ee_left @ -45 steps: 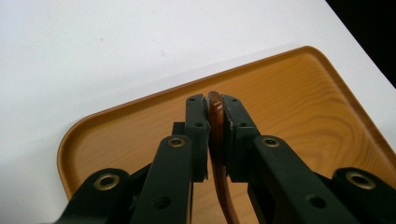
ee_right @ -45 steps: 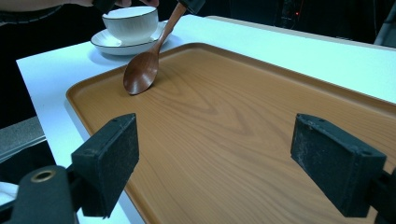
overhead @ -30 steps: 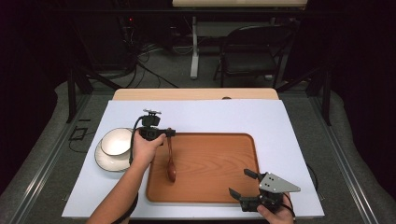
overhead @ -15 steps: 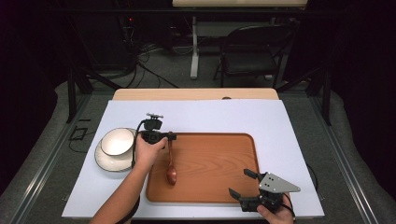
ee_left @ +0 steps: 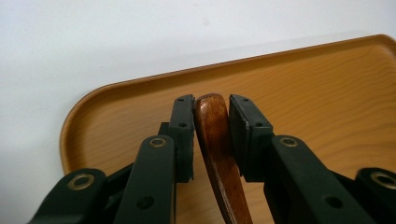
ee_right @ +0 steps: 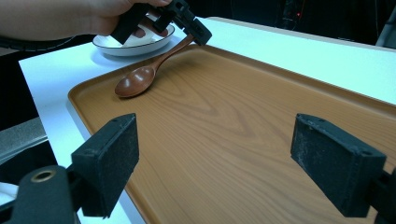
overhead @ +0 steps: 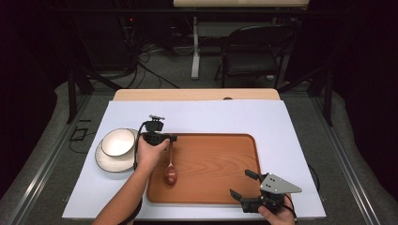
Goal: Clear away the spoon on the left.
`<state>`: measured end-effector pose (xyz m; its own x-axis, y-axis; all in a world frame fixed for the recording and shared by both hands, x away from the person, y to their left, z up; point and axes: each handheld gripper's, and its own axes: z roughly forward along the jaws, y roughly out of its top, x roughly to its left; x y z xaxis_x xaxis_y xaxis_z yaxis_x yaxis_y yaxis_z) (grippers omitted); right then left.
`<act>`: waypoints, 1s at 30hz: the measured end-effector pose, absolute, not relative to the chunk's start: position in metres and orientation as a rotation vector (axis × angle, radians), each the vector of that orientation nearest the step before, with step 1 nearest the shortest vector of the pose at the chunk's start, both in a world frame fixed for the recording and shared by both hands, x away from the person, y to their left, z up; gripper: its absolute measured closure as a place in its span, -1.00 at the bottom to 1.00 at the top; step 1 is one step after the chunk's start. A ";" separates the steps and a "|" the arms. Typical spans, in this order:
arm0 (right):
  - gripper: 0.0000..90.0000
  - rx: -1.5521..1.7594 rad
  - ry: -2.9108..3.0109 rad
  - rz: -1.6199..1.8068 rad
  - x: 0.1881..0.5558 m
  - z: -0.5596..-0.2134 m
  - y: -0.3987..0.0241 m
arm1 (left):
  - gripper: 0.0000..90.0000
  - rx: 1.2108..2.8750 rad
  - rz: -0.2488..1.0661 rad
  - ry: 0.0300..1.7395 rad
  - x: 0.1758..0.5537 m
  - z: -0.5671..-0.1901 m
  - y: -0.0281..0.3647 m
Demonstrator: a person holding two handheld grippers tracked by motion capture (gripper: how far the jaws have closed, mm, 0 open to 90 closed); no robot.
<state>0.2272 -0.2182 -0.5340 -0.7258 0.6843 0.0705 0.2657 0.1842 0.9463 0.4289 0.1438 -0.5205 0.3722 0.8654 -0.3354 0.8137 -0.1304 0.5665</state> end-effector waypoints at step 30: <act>-0.67 0.892 2.097 1.555 0.227 -0.534 -0.218 | 0.19 1.975 0.202 1.497 0.425 -0.525 0.142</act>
